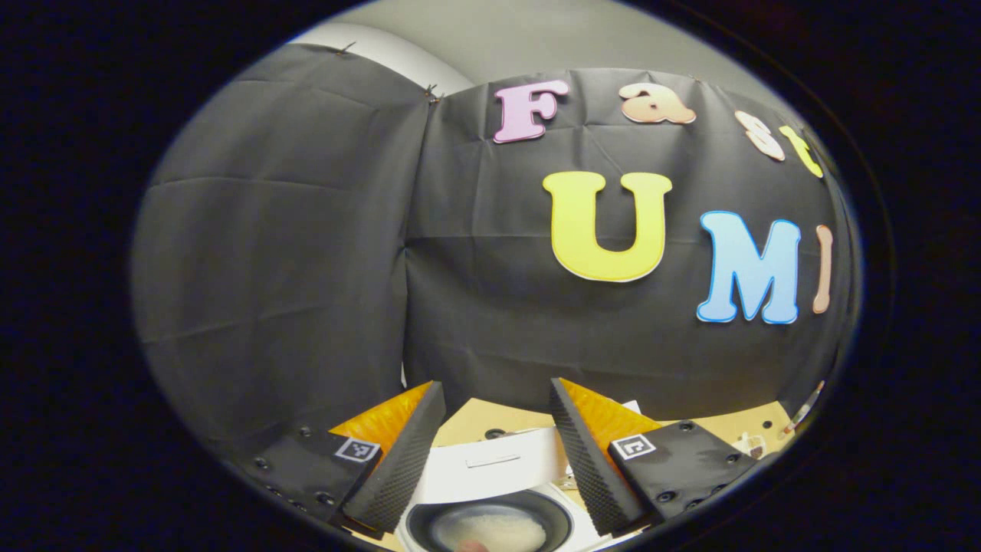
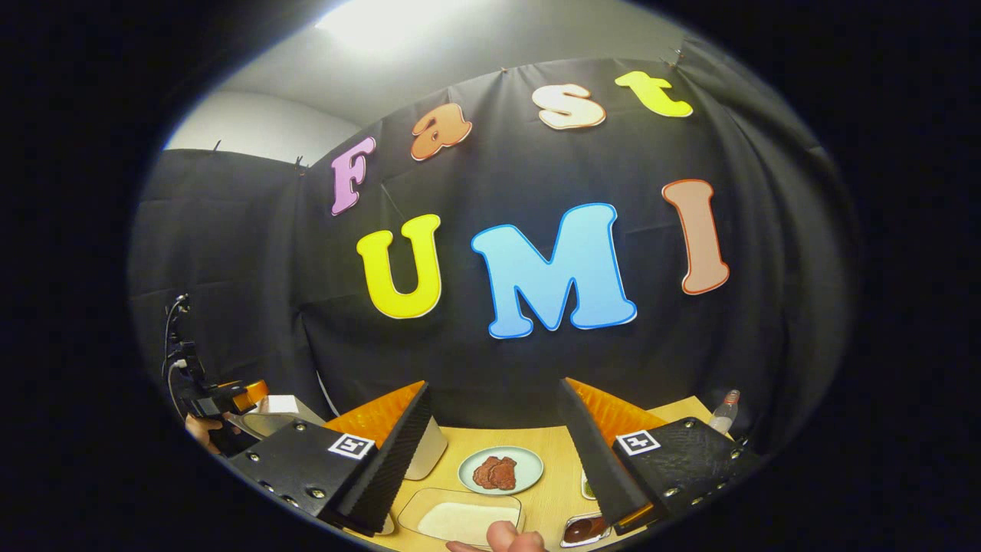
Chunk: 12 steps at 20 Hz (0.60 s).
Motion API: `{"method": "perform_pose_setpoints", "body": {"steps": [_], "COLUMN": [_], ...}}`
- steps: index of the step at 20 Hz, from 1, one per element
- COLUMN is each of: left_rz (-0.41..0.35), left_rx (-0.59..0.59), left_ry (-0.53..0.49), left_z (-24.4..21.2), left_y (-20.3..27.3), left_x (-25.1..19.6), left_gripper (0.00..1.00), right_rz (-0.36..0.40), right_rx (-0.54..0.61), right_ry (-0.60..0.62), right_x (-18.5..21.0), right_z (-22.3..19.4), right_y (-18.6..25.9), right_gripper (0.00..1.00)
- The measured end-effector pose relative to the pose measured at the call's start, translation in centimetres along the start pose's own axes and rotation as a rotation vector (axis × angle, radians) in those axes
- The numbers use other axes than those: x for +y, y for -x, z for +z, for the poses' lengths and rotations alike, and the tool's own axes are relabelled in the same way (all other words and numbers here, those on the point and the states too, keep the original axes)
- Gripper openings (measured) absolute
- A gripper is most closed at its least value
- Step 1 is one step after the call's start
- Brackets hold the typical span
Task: Close the left gripper, press the button to open the rice cooker; take a wooden spoon from the chopstick holder with the right hand, scoop a spoonful of rice and pour it into the rice cooker, then put the wooden spoon back into the chopstick holder.
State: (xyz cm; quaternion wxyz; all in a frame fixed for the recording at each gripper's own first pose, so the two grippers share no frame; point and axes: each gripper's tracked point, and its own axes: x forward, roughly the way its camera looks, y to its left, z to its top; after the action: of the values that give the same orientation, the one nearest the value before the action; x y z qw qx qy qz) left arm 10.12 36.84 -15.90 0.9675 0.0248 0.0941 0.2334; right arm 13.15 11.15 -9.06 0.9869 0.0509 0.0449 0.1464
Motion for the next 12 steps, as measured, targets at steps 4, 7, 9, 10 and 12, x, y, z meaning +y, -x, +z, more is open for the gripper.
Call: {"method": "perform_pose_setpoints", "body": {"steps": [4, 7, 9, 10, 12], "left_rz": [0.031, 0.080, 0.108, 0.117, 0.116], "left_rx": [-0.025, -0.036, -0.040, -0.039, -0.037], "left_ry": [-0.034, -0.040, -0.039, -0.039, -0.047], "left_z": [-1.6, -3.2, -4.5, -5.2, -6.5], "left_y": [2.0, 3.5, 4.7, 5.0, 6.1], "left_x": [-0.9, -1.6, -2.0, -2.2, -2.8], "left_gripper": [0.99, 0.99, 0.99, 0.99, 1.00], "right_rz": [-0.008, -0.010, -0.005, -0.001, 0.006], "right_rx": [-0.001, 0.011, 0.018, 0.024, 0.033], "right_ry": [0.007, 0.019, 0.008, 0.002, -0.011], "right_x": [0.3, 0.6, 1.0, 1.1, 1.5], "right_z": [0.5, 0.5, 0.4, 0.3, 0.2], "right_y": [-0.1, -0.6, -0.9, -1.1, -1.1], "right_gripper": [0.99, 0.99, 0.99, 0.99, 0.99]}}
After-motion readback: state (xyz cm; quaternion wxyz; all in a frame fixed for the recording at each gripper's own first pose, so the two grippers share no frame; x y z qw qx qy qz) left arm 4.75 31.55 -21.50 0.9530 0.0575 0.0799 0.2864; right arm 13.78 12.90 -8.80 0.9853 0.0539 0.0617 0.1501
